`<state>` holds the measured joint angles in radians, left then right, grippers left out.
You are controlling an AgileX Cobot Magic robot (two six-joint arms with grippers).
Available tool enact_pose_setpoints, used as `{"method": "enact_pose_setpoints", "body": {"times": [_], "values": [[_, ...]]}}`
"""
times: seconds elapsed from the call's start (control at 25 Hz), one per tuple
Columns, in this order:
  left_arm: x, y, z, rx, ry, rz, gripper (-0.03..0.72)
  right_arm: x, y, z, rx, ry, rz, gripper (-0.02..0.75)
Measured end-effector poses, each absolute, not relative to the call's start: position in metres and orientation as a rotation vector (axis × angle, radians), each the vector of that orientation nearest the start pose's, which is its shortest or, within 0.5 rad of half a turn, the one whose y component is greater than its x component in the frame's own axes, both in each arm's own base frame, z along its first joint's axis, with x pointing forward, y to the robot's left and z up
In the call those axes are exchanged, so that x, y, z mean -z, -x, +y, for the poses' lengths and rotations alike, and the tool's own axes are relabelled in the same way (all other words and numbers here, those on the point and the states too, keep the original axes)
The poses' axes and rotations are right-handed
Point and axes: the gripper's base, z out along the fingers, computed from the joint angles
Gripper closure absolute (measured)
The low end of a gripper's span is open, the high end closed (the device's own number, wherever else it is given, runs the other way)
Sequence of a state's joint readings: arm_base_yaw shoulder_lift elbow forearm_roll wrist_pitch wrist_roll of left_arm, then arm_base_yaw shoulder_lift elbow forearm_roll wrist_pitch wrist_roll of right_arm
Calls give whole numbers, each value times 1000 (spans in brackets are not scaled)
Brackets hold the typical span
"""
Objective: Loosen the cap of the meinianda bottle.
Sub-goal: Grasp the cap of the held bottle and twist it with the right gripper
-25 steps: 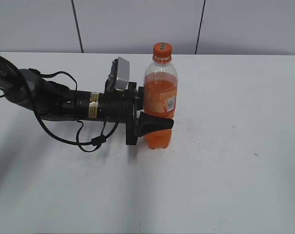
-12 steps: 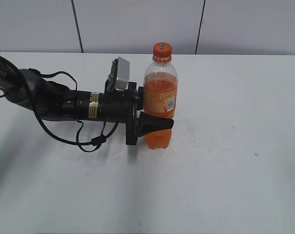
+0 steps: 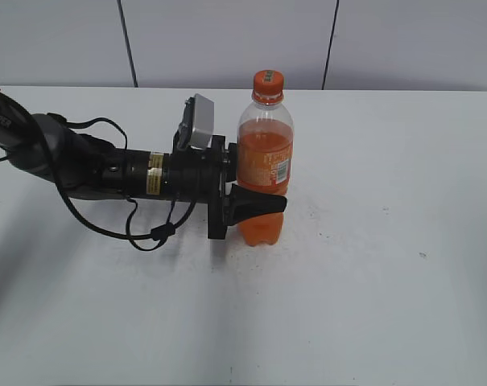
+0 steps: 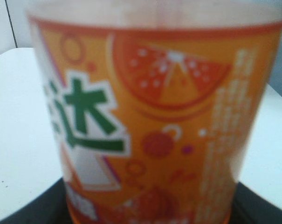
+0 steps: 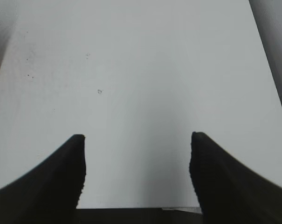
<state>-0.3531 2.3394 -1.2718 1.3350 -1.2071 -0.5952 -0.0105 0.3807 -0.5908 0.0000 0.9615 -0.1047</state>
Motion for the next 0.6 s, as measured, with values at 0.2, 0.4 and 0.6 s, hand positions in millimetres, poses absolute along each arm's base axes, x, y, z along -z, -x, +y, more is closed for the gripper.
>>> {"method": "enact_pose_setpoints", "body": {"times": [0.2, 0.4, 0.6], "values": [[-87, -363, -222, 1101, -1290, 1370, 279, -329, -102, -1, 63, 108, 2241, 214], [-88, -364, -222, 1096, -1273, 1377, 279, -353, -136, -1, 63, 110, 2260, 214], [-88, -364, -222, 1093, -1269, 1380, 279, -376, -188, -2, 52, 119, 2442, 241]]}}
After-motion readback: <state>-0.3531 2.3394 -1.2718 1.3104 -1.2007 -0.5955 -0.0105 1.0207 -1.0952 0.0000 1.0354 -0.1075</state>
